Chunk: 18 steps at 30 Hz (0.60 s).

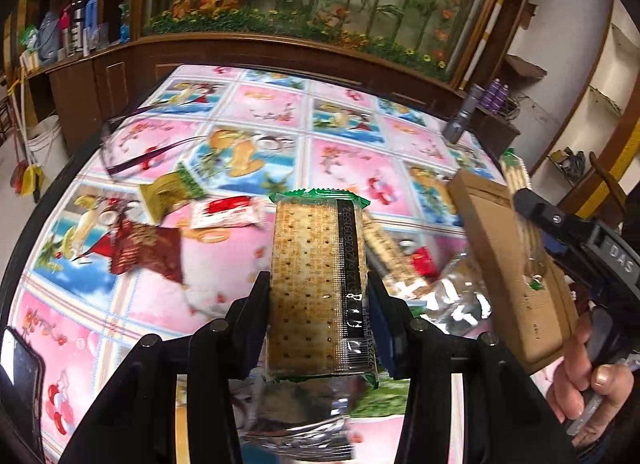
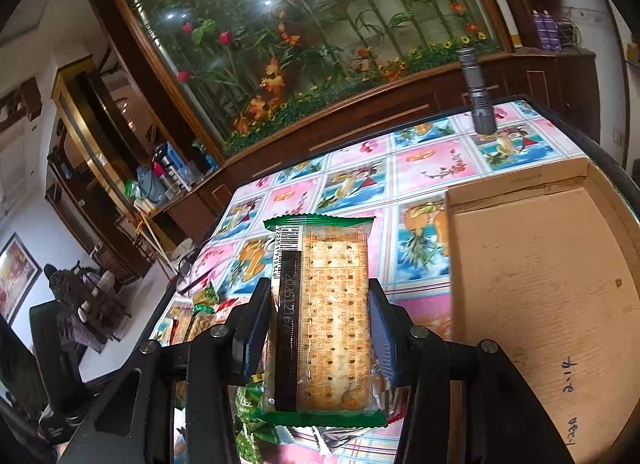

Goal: Organize snacks
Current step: 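Carry the cracker pack in the right gripper into the cardboard box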

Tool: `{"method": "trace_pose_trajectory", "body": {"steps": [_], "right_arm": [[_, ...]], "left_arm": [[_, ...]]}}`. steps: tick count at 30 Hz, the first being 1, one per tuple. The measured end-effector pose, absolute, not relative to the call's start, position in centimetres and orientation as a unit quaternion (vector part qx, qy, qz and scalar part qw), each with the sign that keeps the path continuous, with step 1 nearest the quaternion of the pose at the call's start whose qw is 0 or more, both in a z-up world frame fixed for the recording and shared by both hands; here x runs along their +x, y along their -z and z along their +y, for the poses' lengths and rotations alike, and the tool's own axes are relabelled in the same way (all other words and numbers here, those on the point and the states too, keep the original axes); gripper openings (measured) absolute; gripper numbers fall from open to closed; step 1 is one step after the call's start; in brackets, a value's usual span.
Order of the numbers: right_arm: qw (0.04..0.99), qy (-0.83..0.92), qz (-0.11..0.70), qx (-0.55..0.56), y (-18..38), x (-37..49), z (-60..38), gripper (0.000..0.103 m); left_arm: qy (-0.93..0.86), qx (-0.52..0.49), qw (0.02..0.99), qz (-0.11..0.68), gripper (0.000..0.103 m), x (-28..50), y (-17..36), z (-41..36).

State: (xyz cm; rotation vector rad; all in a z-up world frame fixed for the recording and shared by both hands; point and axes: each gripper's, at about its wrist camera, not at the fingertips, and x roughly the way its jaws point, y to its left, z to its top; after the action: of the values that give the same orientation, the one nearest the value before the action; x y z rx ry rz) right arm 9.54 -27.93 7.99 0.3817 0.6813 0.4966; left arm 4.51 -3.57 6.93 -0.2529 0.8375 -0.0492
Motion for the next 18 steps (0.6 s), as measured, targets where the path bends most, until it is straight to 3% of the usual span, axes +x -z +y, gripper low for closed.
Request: {"method": "trace_pose_trajectory", "body": {"steps": [18], "right_arm": [[0.88, -0.135, 0.319, 0.325, -7.6, 12.4, -40.8, 0.05]], "left_arm": [[0.142, -0.095, 0.895, 0.411, 0.045, 10.0, -9.5, -18.0]]}}
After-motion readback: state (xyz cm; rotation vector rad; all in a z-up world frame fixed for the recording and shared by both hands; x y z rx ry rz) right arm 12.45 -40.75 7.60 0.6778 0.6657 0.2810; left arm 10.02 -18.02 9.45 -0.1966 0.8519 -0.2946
